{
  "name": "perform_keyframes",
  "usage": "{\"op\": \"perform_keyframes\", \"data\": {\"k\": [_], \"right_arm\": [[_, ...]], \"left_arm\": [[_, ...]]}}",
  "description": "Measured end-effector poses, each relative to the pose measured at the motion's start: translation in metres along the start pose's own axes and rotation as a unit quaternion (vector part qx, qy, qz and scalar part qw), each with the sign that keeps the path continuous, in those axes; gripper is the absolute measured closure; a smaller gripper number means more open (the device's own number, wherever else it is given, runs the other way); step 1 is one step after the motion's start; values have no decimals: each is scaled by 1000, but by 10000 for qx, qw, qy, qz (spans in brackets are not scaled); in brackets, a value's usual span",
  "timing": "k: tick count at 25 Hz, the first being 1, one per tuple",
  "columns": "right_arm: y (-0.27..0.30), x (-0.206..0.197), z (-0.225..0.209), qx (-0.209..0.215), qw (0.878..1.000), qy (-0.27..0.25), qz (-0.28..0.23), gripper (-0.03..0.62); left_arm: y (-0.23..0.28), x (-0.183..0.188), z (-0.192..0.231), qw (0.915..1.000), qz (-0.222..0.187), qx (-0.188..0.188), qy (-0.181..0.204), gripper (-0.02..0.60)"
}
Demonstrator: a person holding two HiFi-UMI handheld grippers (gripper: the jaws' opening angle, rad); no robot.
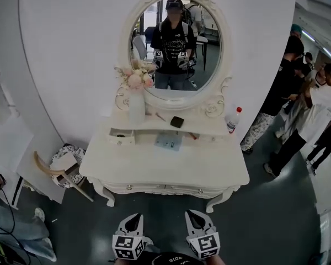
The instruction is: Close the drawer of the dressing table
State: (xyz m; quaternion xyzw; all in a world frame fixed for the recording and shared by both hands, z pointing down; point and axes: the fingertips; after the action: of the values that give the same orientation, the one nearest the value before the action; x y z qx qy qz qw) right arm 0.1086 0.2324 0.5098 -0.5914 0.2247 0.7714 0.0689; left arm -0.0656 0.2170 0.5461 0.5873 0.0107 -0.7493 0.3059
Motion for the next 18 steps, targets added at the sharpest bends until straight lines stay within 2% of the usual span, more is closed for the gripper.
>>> {"op": "perform_keyframes", "data": {"k": [7,12,14,18], "right_arm": [[57,14,6,-108,9999,98,55,585],[86,17,25,24,9998,160,86,585],[94,15,29,103,9996,202,162,585],[113,17,35,319,9990,214,211,585]], "left_arm": [[37,30,41,9994,201,-192,198,563],[52,41,69,9994,228,-113,221,563],[56,44,76,9995,236,-38,192,563],[60,44,104,9985,331,424,131,563]]}}
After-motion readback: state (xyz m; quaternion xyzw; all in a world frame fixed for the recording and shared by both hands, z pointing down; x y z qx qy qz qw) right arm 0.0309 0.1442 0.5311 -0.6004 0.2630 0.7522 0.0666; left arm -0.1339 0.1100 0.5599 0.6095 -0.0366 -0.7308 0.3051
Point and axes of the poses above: the fingertips, and each gripper's own axes: y forward along the fingers, z to its left, x out of its top, and after that the axes turned 7 degrees about -y, right-handed
